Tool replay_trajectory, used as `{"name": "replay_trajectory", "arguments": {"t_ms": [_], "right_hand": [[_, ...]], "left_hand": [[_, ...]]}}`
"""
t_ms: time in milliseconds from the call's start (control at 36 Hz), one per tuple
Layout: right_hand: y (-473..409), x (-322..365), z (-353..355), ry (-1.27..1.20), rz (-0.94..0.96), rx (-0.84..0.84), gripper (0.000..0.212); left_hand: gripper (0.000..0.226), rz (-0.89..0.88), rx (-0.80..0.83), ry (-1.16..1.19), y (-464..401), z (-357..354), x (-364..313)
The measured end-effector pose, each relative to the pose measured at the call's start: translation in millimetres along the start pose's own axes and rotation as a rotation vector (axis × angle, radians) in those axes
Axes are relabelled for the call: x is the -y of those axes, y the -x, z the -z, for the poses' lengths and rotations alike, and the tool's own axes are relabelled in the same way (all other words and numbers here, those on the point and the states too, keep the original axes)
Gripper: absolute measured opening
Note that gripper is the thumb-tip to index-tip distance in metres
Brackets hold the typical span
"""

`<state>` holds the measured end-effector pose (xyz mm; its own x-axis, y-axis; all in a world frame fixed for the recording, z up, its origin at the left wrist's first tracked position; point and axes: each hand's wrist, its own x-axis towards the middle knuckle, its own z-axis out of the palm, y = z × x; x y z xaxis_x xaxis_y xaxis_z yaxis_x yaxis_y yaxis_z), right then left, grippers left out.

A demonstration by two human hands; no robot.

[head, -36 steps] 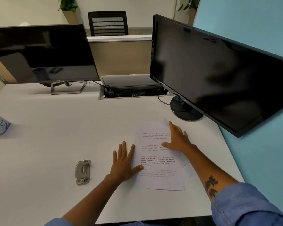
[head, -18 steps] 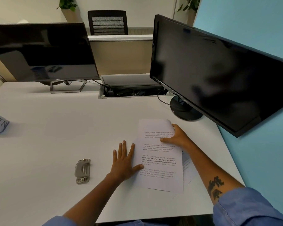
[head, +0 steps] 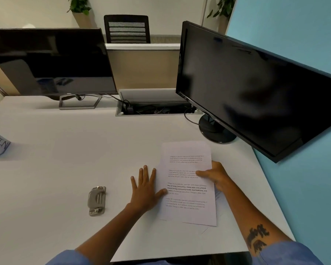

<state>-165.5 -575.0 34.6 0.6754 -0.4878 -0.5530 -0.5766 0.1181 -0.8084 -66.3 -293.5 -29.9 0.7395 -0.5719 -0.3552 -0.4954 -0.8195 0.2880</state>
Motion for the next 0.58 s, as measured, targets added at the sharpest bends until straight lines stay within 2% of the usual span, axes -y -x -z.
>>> {"name": "replay_trajectory", "arguments": {"t_ms": [167,389,583], "right_hand": [[1,-2,17,0.001,-0.03,-0.011,0.051],[2,0,45,0.065,-0.061,0.028,0.047],[4,-2,49,0.18,-0.084,0.046,0.053]], "left_hand": [[0.079,0.068,-0.042,-0.035,-1,3,-10],[0.074,0.092,-0.071,-0.083,-5,2,-21],[0.075,0.13,-0.096,-0.108,-15,10,-23]]}}
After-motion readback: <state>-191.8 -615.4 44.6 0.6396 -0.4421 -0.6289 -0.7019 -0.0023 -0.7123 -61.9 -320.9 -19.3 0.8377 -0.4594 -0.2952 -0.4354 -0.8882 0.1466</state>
